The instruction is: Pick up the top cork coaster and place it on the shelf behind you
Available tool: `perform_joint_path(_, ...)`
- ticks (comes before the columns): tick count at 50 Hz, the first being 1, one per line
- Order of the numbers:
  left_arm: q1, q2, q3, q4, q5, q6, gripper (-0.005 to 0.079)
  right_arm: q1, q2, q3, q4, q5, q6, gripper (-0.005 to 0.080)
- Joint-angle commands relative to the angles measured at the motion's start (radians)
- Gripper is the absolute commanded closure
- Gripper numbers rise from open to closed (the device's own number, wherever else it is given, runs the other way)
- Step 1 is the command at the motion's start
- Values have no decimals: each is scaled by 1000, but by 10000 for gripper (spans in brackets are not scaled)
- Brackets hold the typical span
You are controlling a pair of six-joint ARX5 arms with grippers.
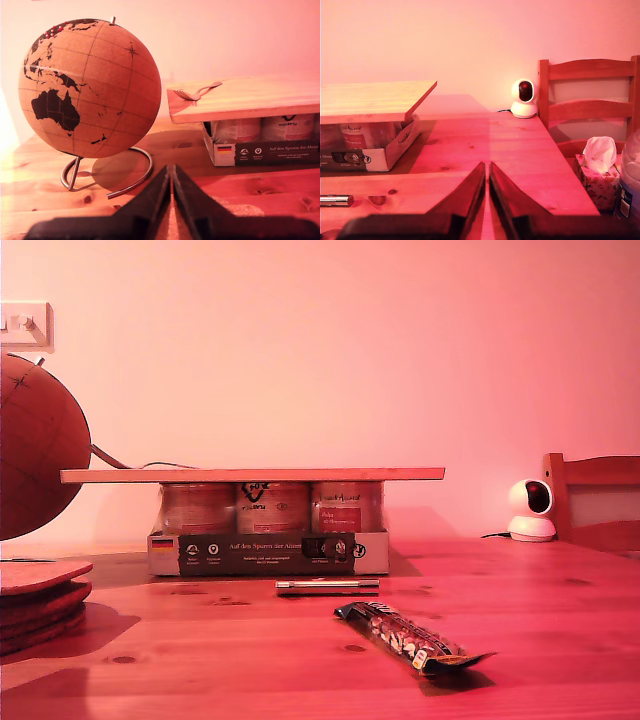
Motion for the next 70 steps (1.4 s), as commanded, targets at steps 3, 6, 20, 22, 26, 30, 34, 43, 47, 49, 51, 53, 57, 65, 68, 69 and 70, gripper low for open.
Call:
perform_joint_path(3,45,-13,0,-77,150,7,736,53,-6,8,-9,-116,133,764)
perform_joint_path(6,45,-13,0,-77,150,6,736,53,-6,8,-8,-116,133,764)
perform_joint_path(20,45,-13,0,-73,166,3,736,53,-6,8,4,-116,133,764)
perform_joint_path(22,45,-13,0,-71,183,3,736,53,-6,11,13,-123,134,764)
perform_joint_path(26,44,-13,0,-53,207,-82,737,53,-6,21,27,-153,135,764)
perform_joint_path(30,44,-13,0,-22,241,-161,740,53,-6,32,34,-192,159,765)
perform_joint_path(34,40,-13,2,-6,303,-205,758,57,-6,44,34,-232,185,764)
perform_joint_path(43,5,-13,14,-8,436,-206,765,99,-6,52,30,-256,186,764)
perform_joint_path(47,-22,-12,21,-18,443,-205,765,114,-6,52,22,-256,186,764)
perform_joint_path(49,-36,-12,25,-21,455,-205,765,125,-6,52,19,-256,185,765)
perform_joint_path(51,-49,-10,31,-26,477,-206,765,133,-6,52,15,-256,185,764)
perform_joint_path(53,-64,-4,39,-30,503,-206,765,140,-6,52,12,-255,185,764)
perform_joint_path(57,-94,19,68,-69,544,-206,765,150,-6,52,8,-255,185,764)
perform_joint_path(65,-153,106,163,-210,534,-115,764,158,-6,52,3,-255,185,764)
perform_joint_path(68,-168,146,198,-236,517,-87,764,158,-6,52,0,-255,185,764)
perform_joint_path(69,-174,163,209,-241,510,-78,764,158,-6,52,0,-255,185,764)
perform_joint_path(70,-180,180,218,-252,500,-78,763,158,-6,52,-1,-255,185,764)
